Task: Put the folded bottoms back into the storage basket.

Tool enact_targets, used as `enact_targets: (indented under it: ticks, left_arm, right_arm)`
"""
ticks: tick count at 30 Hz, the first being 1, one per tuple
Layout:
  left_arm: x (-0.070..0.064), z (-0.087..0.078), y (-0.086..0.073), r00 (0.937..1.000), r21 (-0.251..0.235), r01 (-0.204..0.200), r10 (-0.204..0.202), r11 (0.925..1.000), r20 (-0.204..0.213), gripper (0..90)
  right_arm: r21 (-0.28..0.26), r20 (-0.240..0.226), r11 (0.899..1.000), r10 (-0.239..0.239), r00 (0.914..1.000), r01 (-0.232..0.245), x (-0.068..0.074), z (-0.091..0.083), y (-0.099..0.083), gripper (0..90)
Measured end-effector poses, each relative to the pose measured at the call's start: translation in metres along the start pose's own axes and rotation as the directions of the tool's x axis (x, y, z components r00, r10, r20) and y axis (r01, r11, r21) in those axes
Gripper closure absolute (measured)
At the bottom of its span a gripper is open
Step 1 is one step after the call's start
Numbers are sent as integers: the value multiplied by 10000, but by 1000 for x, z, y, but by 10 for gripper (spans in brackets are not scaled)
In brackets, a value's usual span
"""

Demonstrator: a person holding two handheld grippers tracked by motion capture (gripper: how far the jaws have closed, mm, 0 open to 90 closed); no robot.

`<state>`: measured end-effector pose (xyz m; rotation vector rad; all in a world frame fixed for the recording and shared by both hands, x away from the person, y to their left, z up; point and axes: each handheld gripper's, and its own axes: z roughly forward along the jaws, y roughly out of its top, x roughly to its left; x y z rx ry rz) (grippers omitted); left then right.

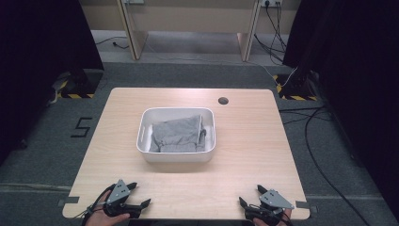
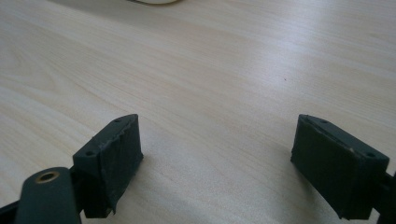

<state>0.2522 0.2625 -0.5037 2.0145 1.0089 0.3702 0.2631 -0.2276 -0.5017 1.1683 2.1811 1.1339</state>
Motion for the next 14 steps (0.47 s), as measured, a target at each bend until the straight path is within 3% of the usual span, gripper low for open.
enact_targets:
  ticks: [14]
  left_arm:
    - [0,0,0,10000,-30,-53,53,10000,-13,161]
  right_arm:
    - [-42,-52,10000,-27,10000,27,0,0,0,161]
